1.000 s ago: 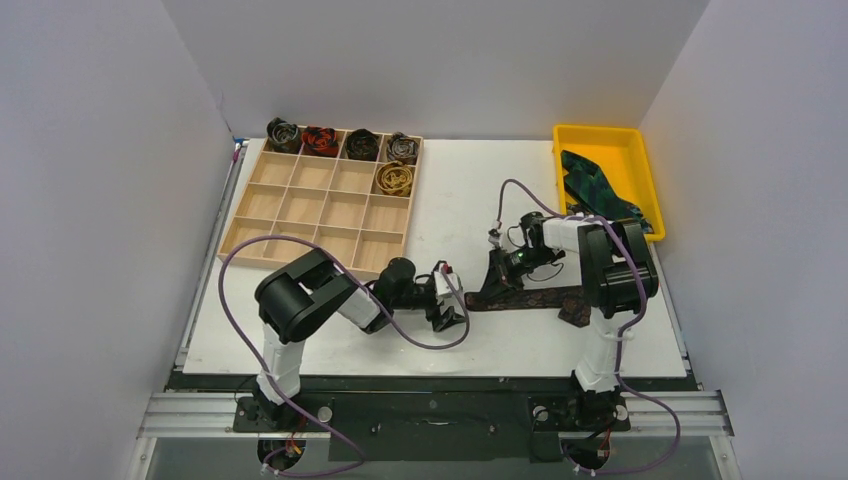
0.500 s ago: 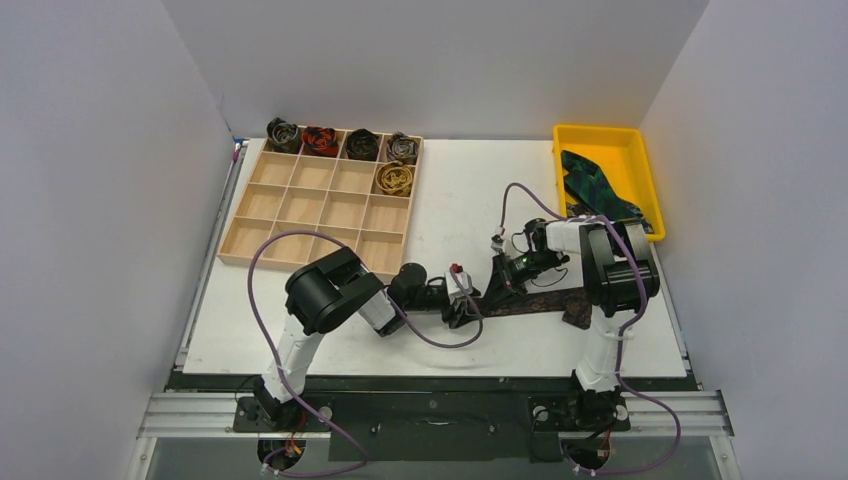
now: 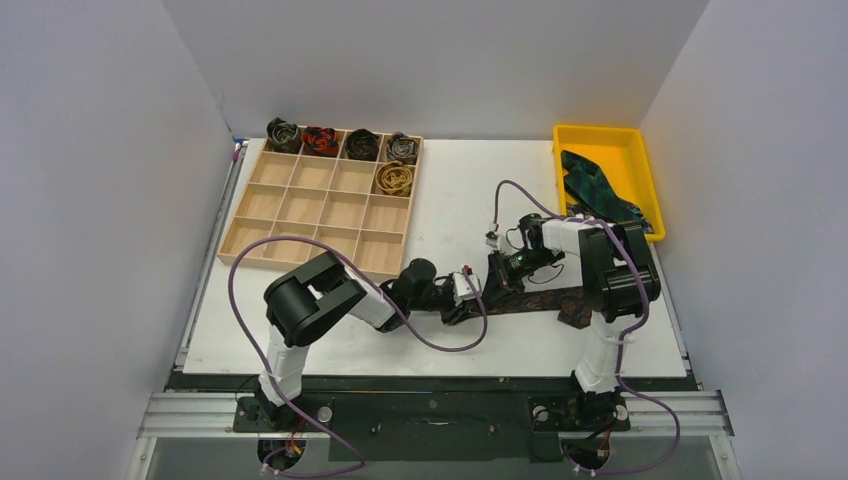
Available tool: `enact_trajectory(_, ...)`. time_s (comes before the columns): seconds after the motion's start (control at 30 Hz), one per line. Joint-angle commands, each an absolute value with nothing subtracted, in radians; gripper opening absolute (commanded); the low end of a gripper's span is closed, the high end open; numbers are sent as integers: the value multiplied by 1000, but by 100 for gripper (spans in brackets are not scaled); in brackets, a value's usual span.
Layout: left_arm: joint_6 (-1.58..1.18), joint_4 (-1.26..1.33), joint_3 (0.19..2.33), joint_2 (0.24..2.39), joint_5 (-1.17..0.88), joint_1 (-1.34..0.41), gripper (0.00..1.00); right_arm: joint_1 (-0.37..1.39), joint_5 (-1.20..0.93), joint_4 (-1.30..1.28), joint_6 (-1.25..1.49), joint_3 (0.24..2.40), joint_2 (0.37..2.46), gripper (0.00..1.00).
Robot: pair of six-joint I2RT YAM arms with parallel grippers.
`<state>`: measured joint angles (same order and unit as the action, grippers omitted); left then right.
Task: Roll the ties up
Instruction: Roll the tie at the center of the board.
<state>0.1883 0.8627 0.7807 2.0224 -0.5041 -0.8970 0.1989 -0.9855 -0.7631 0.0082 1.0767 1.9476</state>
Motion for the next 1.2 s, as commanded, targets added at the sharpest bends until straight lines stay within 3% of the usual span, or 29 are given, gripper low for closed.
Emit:
enact_trajectory(0.0, 290, 482, 731, 2023, -408, -863, 28, 171, -775, -832, -118, 1097, 1898, 0)
enact_trajectory(0.2, 301, 457, 746, 2028, -430, -856, 29, 191, -676, -783, -83, 1085, 1934, 0)
enact_trajectory(0.27, 281, 497, 724, 2019, -473, -838, 37, 192, -646, -770, -66, 1082, 1940, 0)
enact_trajectory(0.3, 266, 571, 709, 2014, -499, -829, 49, 193, -627, -768, -61, 1082, 1945, 0)
enact_trajectory(0.37, 203, 721, 657, 2005, -567, -802, 63, 193, -600, -756, -53, 1084, 1960, 0)
enact_trajectory(0.53, 140, 963, 615, 2058, -621, -799, 69, 201, -567, -736, -33, 1083, 1997, 0)
enact_trajectory(0.9, -51, 1317, 706, 2318, -603, -858, 67, 223, -570, -687, -2, 1080, 2021, 0)
enact_trajectory(1.03, -72, 1388, 710, 2382, -595, -867, 55, 227, -597, -671, -5, 1073, 2011, 0)
enact_trajectory(1.17, -23, 1273, 709, 2340, -582, -869, 29, 239, -635, -630, 0, 1054, 1983, 0)
